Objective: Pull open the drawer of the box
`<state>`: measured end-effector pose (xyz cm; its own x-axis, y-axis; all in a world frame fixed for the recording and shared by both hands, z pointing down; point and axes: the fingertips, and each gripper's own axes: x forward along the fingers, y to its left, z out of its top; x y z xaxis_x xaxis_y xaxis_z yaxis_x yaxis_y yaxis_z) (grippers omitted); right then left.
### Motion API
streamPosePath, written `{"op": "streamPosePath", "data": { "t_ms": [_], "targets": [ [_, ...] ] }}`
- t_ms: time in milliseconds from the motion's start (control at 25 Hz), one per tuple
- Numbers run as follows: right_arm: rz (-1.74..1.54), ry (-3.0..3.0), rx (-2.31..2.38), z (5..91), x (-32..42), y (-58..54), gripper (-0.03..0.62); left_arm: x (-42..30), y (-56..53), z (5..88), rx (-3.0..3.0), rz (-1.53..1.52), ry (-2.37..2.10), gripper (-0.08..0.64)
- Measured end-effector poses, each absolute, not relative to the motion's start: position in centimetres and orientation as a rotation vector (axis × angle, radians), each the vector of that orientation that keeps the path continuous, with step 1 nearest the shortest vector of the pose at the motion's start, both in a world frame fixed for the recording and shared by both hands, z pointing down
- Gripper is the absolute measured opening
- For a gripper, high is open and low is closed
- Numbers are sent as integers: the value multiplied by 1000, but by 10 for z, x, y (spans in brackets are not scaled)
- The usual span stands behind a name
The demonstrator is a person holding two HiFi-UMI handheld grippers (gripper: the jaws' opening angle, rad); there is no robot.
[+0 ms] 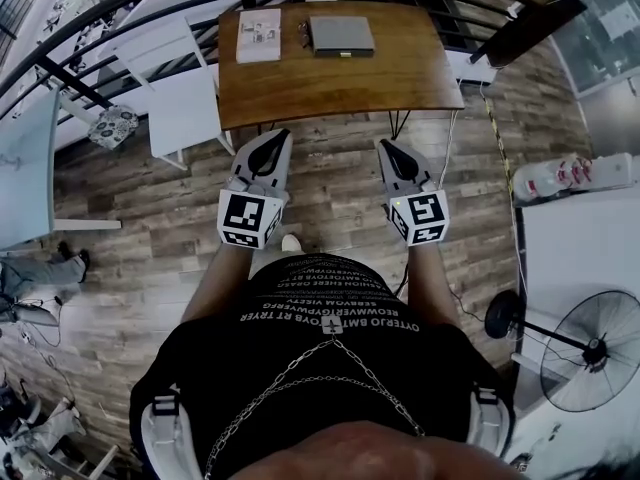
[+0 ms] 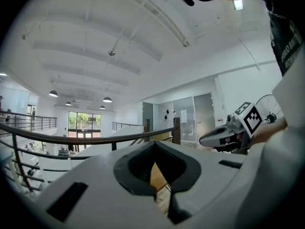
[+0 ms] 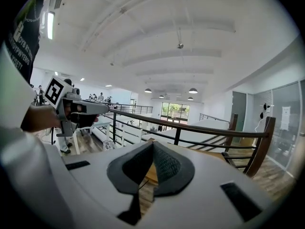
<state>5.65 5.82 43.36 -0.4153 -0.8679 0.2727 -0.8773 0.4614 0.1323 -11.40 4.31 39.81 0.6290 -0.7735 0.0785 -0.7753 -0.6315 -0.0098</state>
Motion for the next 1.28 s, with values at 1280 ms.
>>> {"op": "streamPosePath", "data": {
  "t_ms": [1280],
  "targets": [
    [29,-2365,1473,434,-2,51,-3,-164,16,400,2833,69,-1244,5]
  ]
}}
